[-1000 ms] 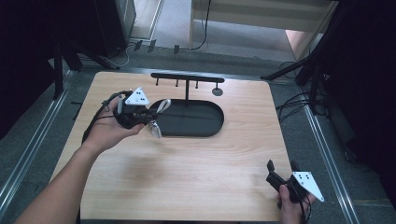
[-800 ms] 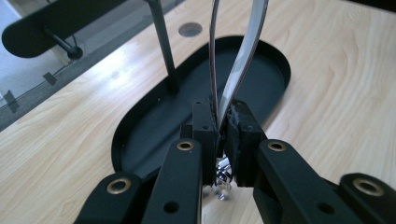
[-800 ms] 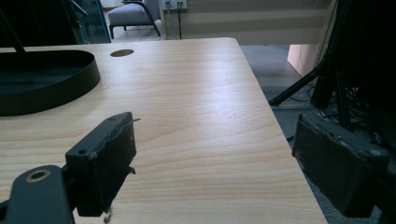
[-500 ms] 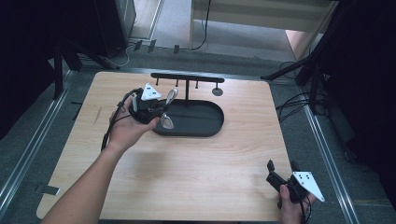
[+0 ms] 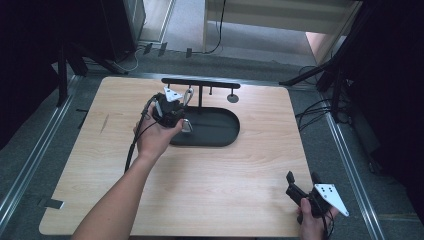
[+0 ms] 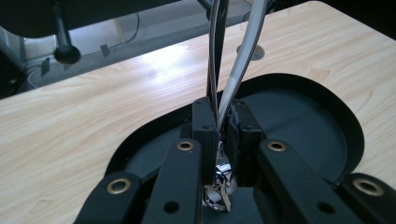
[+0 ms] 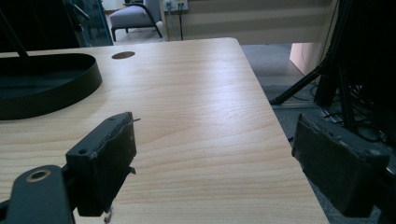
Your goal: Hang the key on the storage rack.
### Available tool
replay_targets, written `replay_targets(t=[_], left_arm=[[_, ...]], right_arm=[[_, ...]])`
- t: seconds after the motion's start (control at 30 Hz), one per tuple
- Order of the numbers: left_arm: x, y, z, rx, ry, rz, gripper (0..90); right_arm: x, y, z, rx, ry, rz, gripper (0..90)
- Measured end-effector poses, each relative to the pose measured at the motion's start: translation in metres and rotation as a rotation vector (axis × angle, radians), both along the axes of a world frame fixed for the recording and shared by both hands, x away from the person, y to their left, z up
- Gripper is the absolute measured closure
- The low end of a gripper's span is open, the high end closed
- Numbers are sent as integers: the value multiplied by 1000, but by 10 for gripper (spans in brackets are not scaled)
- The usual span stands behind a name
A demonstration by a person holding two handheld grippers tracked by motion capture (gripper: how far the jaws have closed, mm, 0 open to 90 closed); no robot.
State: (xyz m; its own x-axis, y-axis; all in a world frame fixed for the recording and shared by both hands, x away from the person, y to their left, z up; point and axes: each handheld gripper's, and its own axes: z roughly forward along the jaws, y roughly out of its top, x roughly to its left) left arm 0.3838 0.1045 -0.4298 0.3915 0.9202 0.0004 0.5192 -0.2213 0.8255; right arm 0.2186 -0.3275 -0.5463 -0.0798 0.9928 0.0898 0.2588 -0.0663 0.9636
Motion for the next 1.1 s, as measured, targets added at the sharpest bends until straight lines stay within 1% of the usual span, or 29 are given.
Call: replay_targets(t=[0.03,0.07,0.1,0.17,0.2,0.27,0.3,0.33,0.43,0.47,0.53,0.57,0.6,0.63,0.67,0.7,0.73,0.77,0.8,0.83,0.87,0.9,0.93,0.97,1.0,1.03,1.07,1.1], left_arm=[[1,-2,-1,10,2,9,836],[2,-3,-1,7,3,17,836],[3,-3,-2,1,7,41,836],[5,-3,-2,-21,7,65,836],[7,-3,-3,-30,3,85,836],[9,-4,-4,-33,10,82,836],[10,-6,-5,-19,16,78,835],[12,-9,-5,-1,8,81,835],[15,-12,-5,-11,17,93,835],[18,-13,-4,-20,25,99,835],[21,-14,-4,-23,39,97,835],[22,-15,-5,-31,46,99,834],[23,-15,-6,-36,60,92,831],[24,-15,-7,-36,66,81,825],[23,-15,-9,-27,58,63,805],[24,-15,-10,-40,50,44,726],[24,-15,-12,-52,49,30,621],[23,-16,-14,-52,53,22,547],[21,-17,-14,-31,41,20,501],[19,-17,-14,-1,28,27,469],[18,-17,-14,5,27,27,436],[17,-16,-14,2,22,31,379],[17,-16,-14,-2,38,36,299],[17,-16,-14,9,43,39,201],[16,-17,-14,37,56,56,142],[15,-17,-14,68,64,75,109],[12,-18,-14,109,57,95,110],[10,-18,-13,123,54,95,117]], right_arm=[[0,0,0,1,0,0,133],[0,0,0,2,1,0,133],[0,0,0,2,1,1,133],[0,0,0,3,1,1,134],[0,0,0,4,1,1,134],[0,0,0,4,2,2,135],[0,0,0,5,2,0,136],[0,0,0,4,2,0,136],[0,0,0,6,2,2,136],[1,0,0,3,3,3,136],[1,0,0,0,3,4,136],[0,0,0,3,5,3,136],[0,0,0,4,3,2,136],[0,0,0,7,2,2,136],[0,0,0,8,2,2,136],[0,0,0,10,2,2,136],[0,-1,0,10,2,4,136],[1,-1,0,11,1,4,136],[1,-1,0,12,2,6,136],[1,-1,0,12,2,6,136],[1,0,0,9,4,7,136],[1,0,0,9,4,7,136],[1,0,0,9,4,9,136],[1,0,0,9,6,9,136],[1,0,0,9,5,9,136],[1,0,0,8,6,8,136],[1,0,0,8,6,8,136],[1,0,0,7,7,9,136]])
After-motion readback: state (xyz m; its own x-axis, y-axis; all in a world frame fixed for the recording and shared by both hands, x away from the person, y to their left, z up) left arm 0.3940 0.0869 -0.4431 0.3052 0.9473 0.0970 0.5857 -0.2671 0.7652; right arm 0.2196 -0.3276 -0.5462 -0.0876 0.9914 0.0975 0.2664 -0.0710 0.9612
